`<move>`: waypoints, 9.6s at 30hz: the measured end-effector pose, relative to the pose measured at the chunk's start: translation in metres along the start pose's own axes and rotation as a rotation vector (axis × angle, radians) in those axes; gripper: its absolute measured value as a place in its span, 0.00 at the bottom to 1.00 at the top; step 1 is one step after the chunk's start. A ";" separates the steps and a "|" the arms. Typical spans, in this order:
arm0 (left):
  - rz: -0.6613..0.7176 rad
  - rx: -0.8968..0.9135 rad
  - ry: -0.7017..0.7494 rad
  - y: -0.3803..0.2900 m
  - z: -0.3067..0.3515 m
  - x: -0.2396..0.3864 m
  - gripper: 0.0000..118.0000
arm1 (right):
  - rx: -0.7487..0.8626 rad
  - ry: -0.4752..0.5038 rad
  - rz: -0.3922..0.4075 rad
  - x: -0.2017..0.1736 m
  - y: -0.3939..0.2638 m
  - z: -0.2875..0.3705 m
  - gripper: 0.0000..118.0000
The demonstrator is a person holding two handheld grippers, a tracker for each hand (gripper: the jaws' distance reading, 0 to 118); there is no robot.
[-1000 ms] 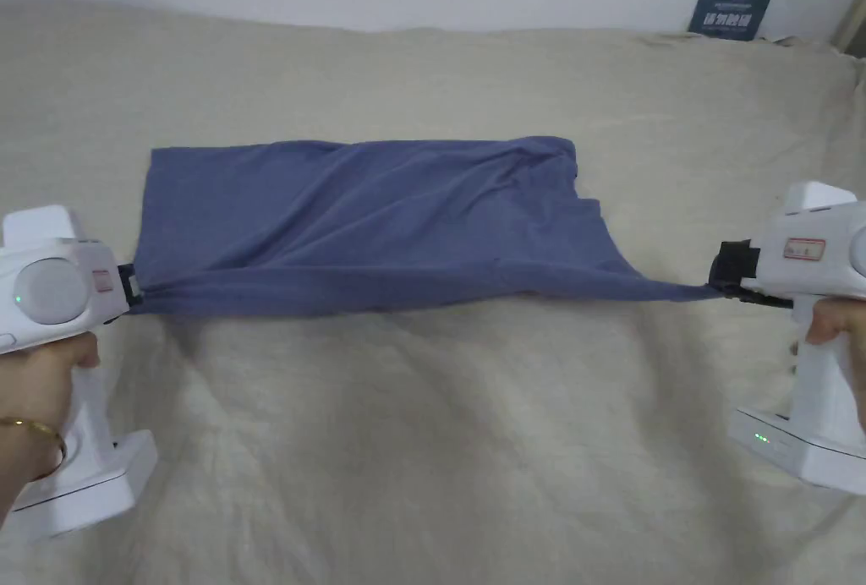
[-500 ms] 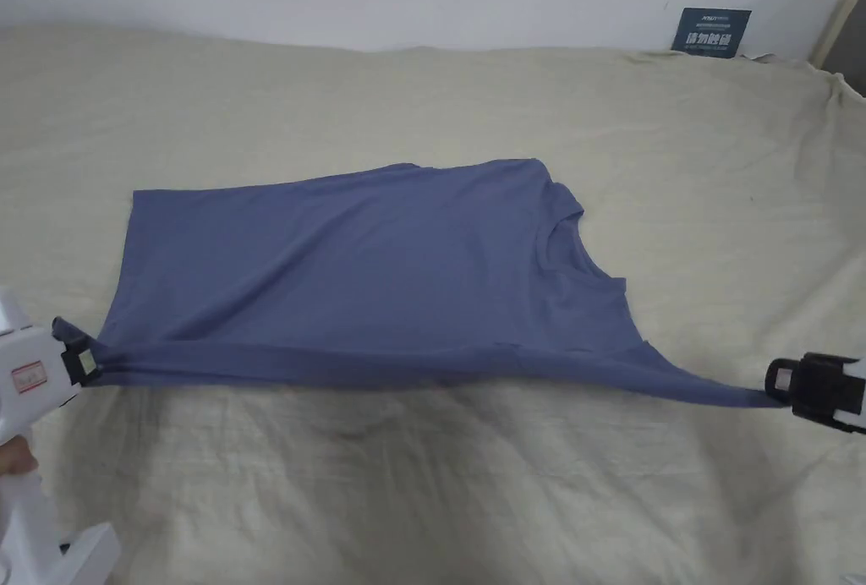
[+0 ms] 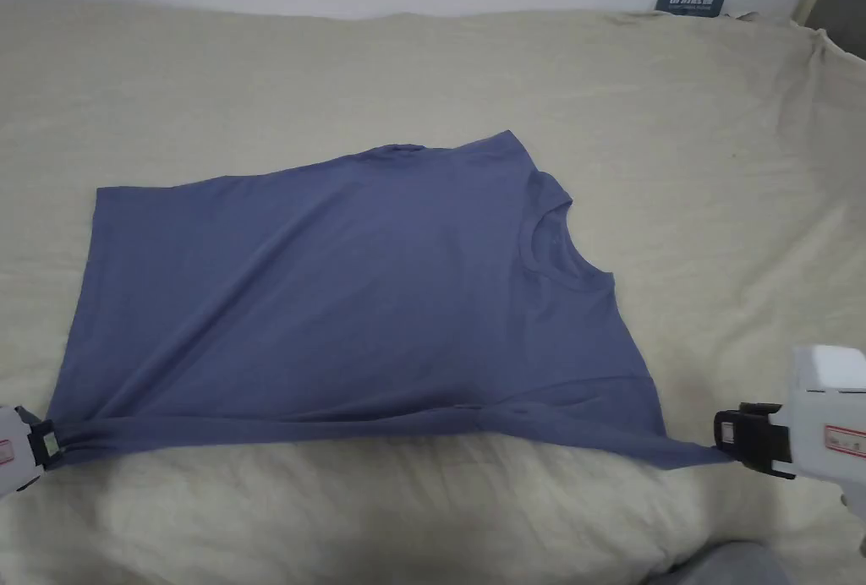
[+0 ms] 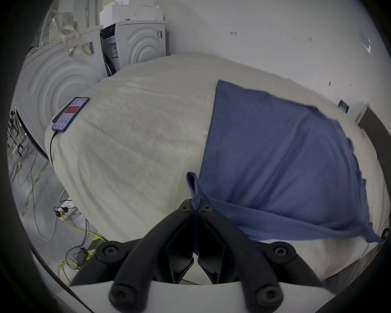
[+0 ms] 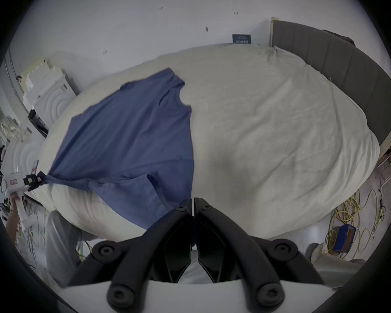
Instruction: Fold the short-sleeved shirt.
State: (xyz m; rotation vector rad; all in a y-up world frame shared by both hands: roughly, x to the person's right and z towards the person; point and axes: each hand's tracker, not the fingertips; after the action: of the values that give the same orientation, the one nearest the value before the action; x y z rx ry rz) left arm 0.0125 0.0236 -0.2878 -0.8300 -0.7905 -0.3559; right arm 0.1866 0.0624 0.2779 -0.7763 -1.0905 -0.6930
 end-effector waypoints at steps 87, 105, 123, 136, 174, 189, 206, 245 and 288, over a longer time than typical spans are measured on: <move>-0.163 0.548 -0.286 0.035 0.106 0.087 0.00 | 0.733 -0.068 0.072 -0.086 0.036 0.051 0.00; -0.128 0.071 -0.225 0.106 0.081 0.059 0.68 | 0.744 -0.063 0.067 -0.090 0.040 0.059 0.00; -0.068 -0.288 -0.085 0.072 -0.013 0.010 0.97 | 0.703 -0.067 0.079 -0.095 0.038 0.050 0.00; -0.057 -0.398 -0.073 0.046 -0.033 -0.001 0.84 | 0.687 -0.077 0.090 -0.097 0.037 0.046 0.00; -0.030 0.057 -0.188 0.026 0.062 0.028 0.02 | -0.233 -0.017 -0.071 -0.030 0.069 -0.089 0.86; -0.033 0.028 -0.173 0.021 0.055 0.033 0.03 | -0.313 -0.115 -0.093 -0.032 0.072 -0.106 0.39; 0.010 0.031 -0.203 0.023 0.055 0.029 0.02 | -0.271 0.042 -0.189 -0.018 0.079 -0.074 0.00; 0.013 -0.023 -0.073 0.154 -0.068 0.061 0.02 | 0.037 -0.166 0.071 -0.106 0.286 -0.173 0.00; -0.063 0.324 -0.116 0.115 0.024 0.087 1.00 | 0.542 -0.072 0.135 -0.094 0.185 -0.025 0.91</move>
State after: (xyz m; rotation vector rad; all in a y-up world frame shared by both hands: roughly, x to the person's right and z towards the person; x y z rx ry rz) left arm 0.1245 0.1168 -0.2727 -0.5254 -0.9550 -0.2283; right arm 0.3187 0.1546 0.1451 -0.4027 -1.2070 -0.2333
